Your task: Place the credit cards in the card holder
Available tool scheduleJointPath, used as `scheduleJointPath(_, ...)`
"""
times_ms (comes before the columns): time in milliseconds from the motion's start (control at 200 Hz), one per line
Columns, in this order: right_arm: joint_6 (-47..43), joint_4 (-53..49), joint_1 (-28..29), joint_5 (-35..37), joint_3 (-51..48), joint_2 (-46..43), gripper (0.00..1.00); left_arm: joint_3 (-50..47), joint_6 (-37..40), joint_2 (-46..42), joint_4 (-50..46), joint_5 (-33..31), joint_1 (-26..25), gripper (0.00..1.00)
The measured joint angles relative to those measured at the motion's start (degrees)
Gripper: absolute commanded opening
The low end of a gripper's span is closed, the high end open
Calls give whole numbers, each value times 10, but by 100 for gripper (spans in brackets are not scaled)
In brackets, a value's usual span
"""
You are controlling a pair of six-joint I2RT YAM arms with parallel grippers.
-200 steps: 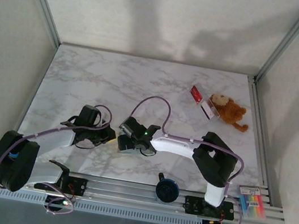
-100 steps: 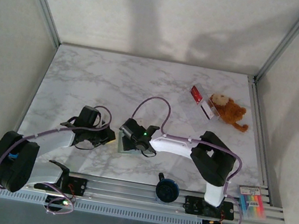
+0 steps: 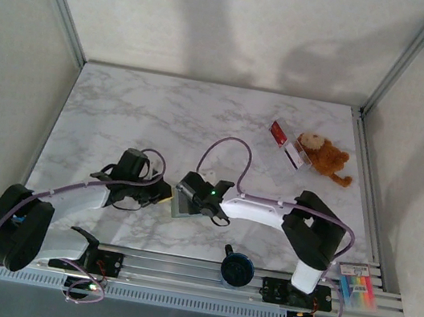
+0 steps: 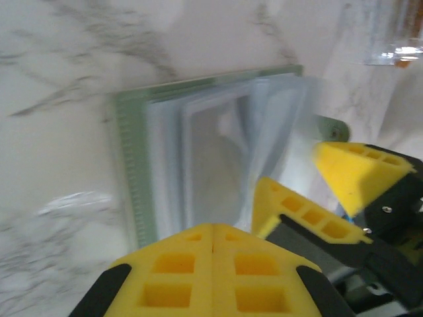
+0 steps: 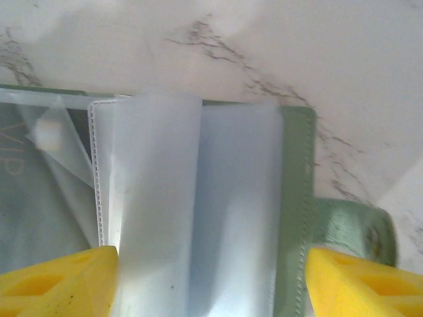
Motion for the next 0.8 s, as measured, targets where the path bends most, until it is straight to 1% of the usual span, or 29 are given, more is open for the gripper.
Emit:
scheduleJointPath(145,10,-1,-3,12,-20,-31,74,25,-13,15,26,0,-23,1)
scheduleJointPath(315,21,-7,-21,28,-44,-63,76,35,-19,39,36,-9,-31,1)
scheduleJointPath(446,26,-19,-47,29,-68,-84,78,39,-13,47,24,-40,-33,2)
scheduleJointPath(546,18,-33,-64,23,-73,-106,79,43,-3,46,12,-74,-33,7)
scheduleJointPath(636,1,-33,-79,3,-73,-132,78,43,2,42,3,-102,-28,9)
scheduleJointPath(701,-19,-30,-93,-26,-72,-149,77,42,4,35,1,-115,-26,12)
scheduleJointPath(801,-54,-21,-108,-84,-64,-156,70,38,6,23,4,-123,-25,14)
